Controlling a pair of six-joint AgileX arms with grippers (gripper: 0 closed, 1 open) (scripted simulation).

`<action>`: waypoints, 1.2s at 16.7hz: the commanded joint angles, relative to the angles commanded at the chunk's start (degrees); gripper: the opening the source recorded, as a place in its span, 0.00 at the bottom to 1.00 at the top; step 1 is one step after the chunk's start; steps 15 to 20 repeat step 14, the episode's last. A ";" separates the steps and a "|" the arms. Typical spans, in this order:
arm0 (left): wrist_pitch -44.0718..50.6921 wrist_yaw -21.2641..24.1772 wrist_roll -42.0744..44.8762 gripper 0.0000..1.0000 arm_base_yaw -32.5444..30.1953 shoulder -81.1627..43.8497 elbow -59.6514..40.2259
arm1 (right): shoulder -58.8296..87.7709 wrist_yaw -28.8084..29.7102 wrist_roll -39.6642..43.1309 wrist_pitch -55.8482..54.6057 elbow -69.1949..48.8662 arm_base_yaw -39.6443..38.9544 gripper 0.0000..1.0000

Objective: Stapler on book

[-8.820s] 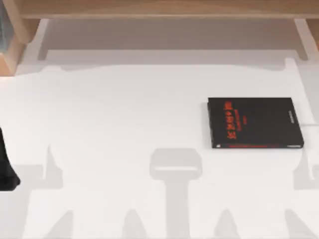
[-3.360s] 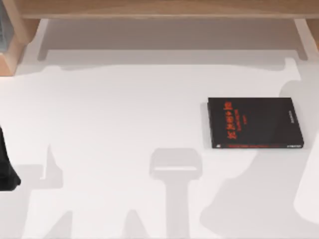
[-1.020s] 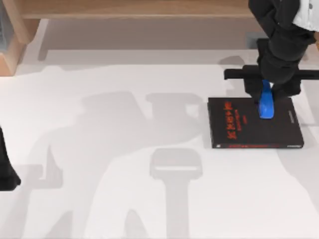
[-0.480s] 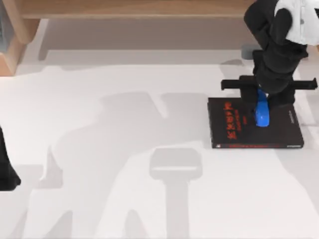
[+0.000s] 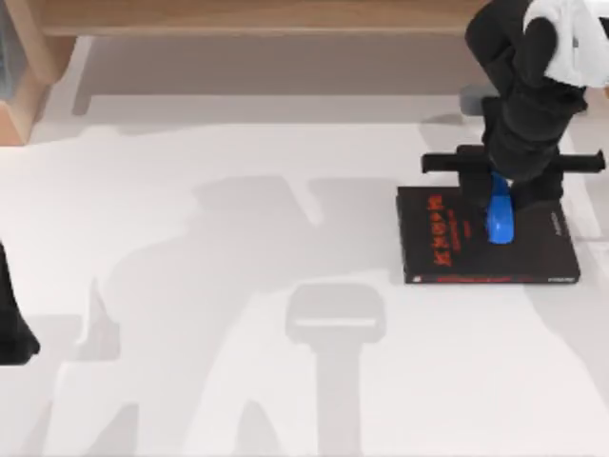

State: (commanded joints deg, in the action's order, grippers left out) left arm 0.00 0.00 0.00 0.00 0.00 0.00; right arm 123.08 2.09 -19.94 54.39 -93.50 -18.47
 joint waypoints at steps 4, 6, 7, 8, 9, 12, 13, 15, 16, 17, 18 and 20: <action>0.00 0.00 0.00 1.00 0.00 0.00 0.00 | 0.00 0.00 0.00 0.00 0.00 0.00 0.68; 0.00 0.00 0.00 1.00 0.00 0.00 0.00 | 0.00 0.00 0.00 0.00 0.00 0.00 0.83; 0.00 0.00 0.00 1.00 0.00 0.00 0.00 | 0.00 0.00 0.00 0.00 0.00 0.00 0.90; 0.00 0.00 0.00 1.00 0.00 0.00 0.00 | 0.00 0.00 0.00 0.00 0.00 0.00 0.98; 0.00 0.00 0.00 1.00 0.00 0.00 0.00 | 0.00 0.00 0.00 0.00 0.00 0.00 1.00; 0.00 0.00 0.00 1.00 0.00 0.00 0.00 | 0.00 0.00 0.00 0.00 0.00 0.00 1.00; 0.00 0.00 0.00 1.00 0.00 0.00 0.00 | 0.00 0.00 0.00 0.00 0.00 0.00 1.00; 0.00 0.00 0.00 1.00 0.00 0.00 0.00 | 0.00 0.00 0.00 0.00 0.00 0.00 1.00; 0.00 0.00 0.00 1.00 0.00 0.00 0.00 | 0.00 0.00 0.00 0.00 0.00 0.00 1.00; 0.00 0.00 0.00 1.00 0.00 0.00 0.00 | 0.00 0.00 0.00 0.00 0.00 0.00 1.00; 0.00 0.00 0.00 1.00 0.00 0.00 0.00 | 0.00 0.00 0.00 0.00 0.00 0.00 1.00; 0.00 0.00 0.00 1.00 0.00 0.00 0.00 | 0.00 0.00 0.00 0.00 0.00 0.00 1.00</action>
